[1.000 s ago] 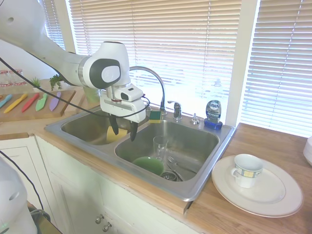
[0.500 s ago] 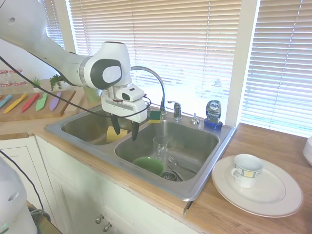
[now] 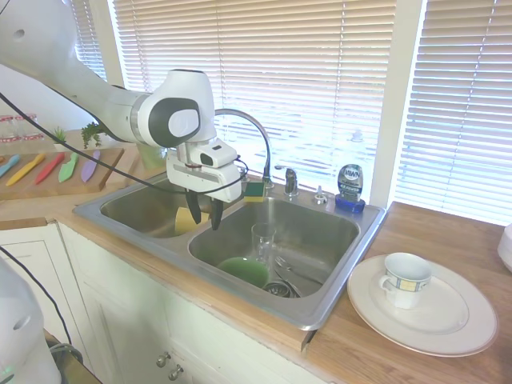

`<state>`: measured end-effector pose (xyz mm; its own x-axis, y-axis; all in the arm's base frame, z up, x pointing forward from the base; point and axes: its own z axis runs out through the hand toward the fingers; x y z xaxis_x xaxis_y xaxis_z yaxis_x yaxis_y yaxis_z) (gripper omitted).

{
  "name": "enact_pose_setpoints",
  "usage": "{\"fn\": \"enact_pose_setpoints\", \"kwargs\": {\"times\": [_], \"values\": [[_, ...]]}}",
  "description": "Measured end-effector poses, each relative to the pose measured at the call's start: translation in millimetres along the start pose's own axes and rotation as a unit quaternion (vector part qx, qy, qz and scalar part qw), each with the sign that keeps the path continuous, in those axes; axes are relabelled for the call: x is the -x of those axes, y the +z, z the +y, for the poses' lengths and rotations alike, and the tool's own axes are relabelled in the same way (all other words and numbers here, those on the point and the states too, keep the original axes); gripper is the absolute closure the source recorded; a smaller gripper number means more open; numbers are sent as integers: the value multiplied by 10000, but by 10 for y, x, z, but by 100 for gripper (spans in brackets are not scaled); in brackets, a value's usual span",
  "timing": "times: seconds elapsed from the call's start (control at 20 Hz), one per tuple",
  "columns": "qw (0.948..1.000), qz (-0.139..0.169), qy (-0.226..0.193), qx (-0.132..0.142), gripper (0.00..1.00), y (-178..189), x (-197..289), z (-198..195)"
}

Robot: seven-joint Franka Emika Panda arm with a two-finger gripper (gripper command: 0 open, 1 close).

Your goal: Turn on the faucet

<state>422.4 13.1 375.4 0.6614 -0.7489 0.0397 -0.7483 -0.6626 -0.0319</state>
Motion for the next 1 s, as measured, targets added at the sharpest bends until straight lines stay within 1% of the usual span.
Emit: {"fn": "enact_pose_setpoints", "kwargs": {"times": [0.35,0.6,0.85,1.0], "values": [[10000,20,25,-20,100,-7,-23,1],[9999,61,58,-63,100,-31,-120,-72],[9996,175,149,-134,100,-92,-434,-351],[9991,306,247,-182,100,-140,-711,-644]]}}
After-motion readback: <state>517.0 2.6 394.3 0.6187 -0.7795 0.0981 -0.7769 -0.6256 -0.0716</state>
